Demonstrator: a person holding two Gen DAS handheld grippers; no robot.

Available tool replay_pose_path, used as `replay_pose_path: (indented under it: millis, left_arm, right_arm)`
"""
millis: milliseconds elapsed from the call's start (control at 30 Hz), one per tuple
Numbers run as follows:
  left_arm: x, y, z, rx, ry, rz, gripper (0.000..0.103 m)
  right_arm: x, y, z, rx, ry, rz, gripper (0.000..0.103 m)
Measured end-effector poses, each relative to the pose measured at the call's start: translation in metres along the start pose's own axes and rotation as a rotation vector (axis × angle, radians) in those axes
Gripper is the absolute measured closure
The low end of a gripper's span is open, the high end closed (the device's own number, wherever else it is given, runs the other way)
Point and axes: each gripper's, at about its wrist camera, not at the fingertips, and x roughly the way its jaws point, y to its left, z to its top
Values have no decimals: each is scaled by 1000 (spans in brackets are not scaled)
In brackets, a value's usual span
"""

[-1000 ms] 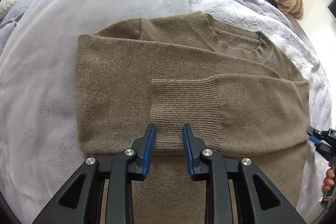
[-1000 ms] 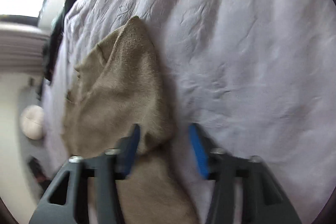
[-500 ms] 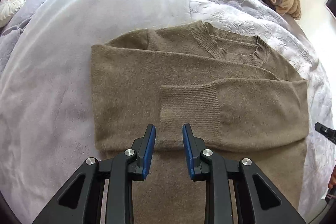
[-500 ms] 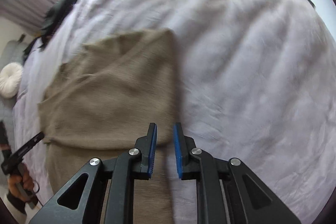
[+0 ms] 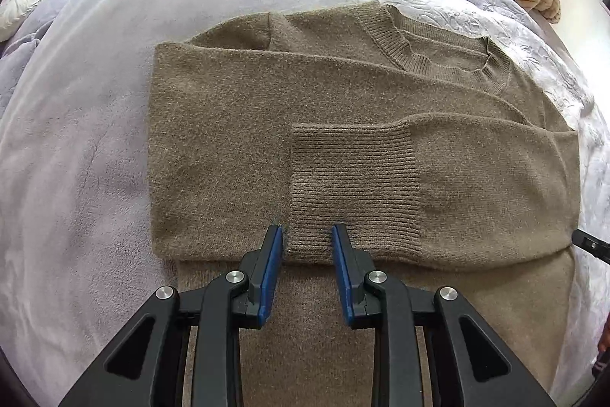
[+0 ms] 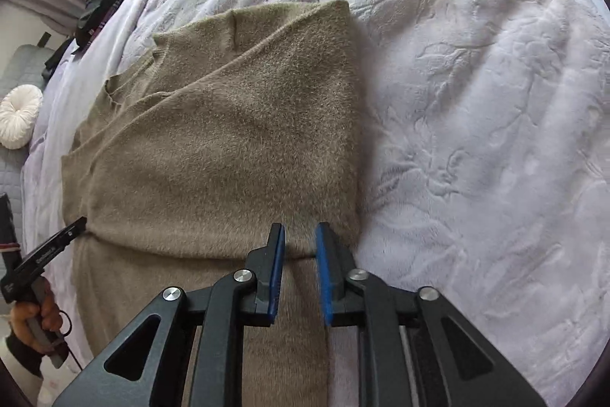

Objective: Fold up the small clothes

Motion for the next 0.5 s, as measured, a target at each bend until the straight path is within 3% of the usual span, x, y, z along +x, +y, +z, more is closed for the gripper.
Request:
replay_pose_path:
  millis: [500]
  left_arm:
    - [-14, -5, -7, 9, 37, 24, 74]
  right_arm:
    - [-16, 26, -18, 45, -11, 50, 83]
